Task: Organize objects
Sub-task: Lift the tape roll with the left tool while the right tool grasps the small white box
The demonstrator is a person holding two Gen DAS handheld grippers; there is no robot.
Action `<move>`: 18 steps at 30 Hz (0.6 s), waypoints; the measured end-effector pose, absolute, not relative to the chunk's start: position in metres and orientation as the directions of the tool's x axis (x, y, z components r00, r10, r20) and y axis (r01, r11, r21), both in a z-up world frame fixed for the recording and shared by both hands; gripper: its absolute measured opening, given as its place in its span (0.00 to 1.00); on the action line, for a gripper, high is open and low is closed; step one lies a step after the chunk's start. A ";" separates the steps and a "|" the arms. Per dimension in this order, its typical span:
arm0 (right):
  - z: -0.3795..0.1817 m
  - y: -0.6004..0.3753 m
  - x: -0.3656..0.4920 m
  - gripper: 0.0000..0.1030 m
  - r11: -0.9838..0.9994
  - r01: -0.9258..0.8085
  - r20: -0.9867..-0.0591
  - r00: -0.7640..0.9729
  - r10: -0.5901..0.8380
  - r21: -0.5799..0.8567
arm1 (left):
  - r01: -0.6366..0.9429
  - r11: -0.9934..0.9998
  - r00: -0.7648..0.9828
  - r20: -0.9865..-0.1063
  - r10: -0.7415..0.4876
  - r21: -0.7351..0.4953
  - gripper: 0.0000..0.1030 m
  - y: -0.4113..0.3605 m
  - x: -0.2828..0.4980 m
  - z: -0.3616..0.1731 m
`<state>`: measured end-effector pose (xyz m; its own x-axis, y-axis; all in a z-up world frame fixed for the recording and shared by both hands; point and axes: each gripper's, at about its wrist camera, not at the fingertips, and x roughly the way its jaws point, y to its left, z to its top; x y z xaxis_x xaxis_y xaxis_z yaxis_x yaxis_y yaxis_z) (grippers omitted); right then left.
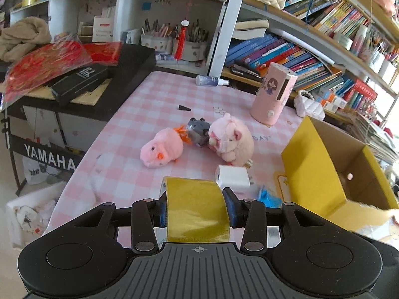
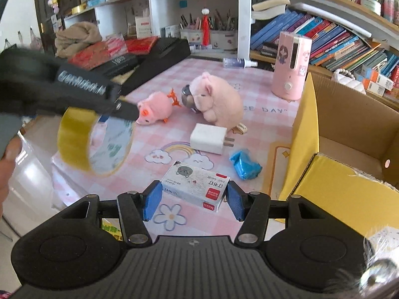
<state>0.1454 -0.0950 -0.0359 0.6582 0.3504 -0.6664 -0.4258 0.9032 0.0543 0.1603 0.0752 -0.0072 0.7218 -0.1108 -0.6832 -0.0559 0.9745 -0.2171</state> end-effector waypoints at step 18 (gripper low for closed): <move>-0.019 -0.105 0.057 0.53 0.971 -0.227 -0.635 0.740 0.222 0.075 | 0.036 0.961 0.700 -0.680 -0.219 -0.273 0.39 0.090 0.059 -0.010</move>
<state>0.0571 -0.1052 -0.0194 0.7401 0.2220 -0.6348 -0.2269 0.9710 0.0751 0.0593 0.0898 -0.0101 0.7000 -0.2187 -0.6798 0.0356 0.9615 -0.2726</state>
